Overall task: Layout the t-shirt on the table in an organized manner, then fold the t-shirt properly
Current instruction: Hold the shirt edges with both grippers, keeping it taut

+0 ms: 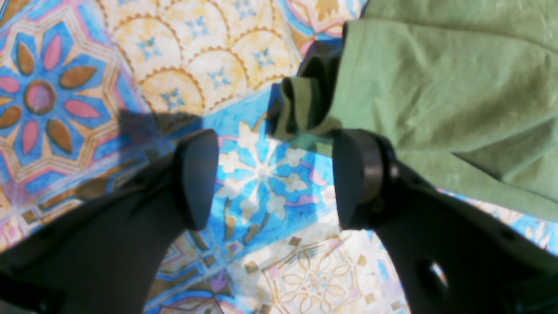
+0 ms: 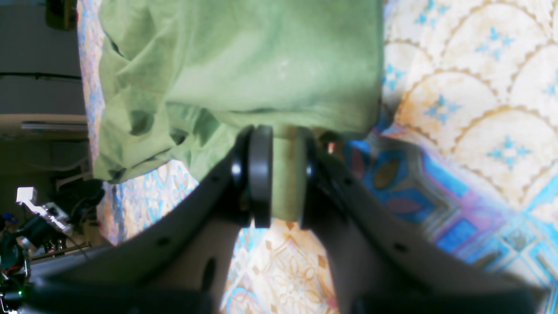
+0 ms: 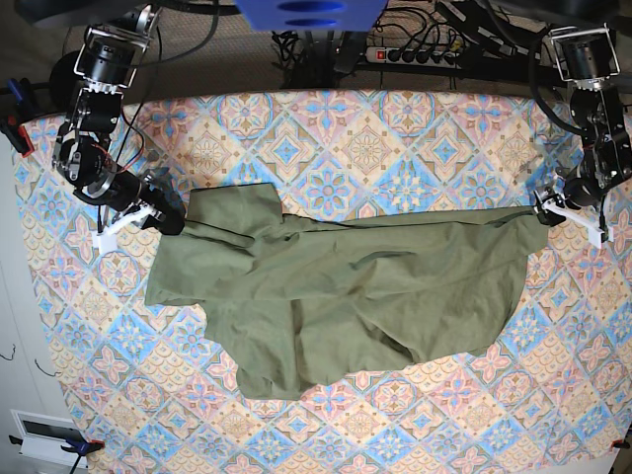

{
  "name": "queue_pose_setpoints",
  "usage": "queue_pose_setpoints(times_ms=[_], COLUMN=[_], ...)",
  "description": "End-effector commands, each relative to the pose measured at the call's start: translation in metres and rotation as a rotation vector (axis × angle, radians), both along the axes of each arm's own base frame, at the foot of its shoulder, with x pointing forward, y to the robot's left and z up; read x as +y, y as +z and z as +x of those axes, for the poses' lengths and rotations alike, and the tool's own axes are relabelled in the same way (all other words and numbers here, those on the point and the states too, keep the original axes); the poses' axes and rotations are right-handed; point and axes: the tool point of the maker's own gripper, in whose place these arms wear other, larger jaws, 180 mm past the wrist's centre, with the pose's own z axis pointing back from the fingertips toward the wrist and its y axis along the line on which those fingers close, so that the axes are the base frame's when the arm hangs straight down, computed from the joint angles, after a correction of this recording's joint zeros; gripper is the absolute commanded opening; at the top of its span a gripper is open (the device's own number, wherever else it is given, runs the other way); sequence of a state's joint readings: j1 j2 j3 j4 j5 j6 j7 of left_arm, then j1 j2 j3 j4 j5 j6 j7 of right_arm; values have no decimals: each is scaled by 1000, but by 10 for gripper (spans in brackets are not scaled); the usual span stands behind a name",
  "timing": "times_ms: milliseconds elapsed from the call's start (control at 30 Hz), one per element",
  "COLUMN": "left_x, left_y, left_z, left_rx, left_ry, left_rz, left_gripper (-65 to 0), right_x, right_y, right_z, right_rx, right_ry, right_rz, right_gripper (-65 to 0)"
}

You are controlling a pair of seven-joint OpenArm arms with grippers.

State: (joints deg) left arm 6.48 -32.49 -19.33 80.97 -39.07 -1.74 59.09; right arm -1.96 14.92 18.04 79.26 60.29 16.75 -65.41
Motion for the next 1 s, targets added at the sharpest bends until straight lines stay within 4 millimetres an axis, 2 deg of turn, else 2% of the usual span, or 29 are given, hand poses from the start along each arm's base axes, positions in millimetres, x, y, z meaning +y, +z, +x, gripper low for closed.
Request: queue_pose_setpoints(times_ms=[0,67,133,300,500,567,733,867,967], left_x=[6,5,-5,-12,-18,-18,-14,9,13], left_y=[14,13,7,8,11,11,13,22,25], left_z=[10,10,9,17,26,26,24,19,20], left_rx=[-42,-41,-23,-32,-56,-56,-53,-64,-72], left_ry=[-3,-4,-34,-54,-50,-50,-45,-3,4], left_rz=[21,18,13,10,-6,-6,0,28,34], left_gripper=[-248,-248,-248,-254,-372,-390,-363,-294,-240], right_x=[-5,-5,-5,-5,-5,-5,-5,-5,-5], right_y=[17,17,17,16,15,15,15,15,15], right_z=[11,11,11,10,9,9,9,9,9], right_rx=[-58,-58,-58,-56,-52,-52,-52,-52,-52], right_ry=[0,0,0,0,2,2,2,2,2], right_rz=[-6,-6,-6,-6,-6,-6,-6,-6,-6], right_gripper=[-560,-560,-560,-560,-560,-560,-560,-560,-560])
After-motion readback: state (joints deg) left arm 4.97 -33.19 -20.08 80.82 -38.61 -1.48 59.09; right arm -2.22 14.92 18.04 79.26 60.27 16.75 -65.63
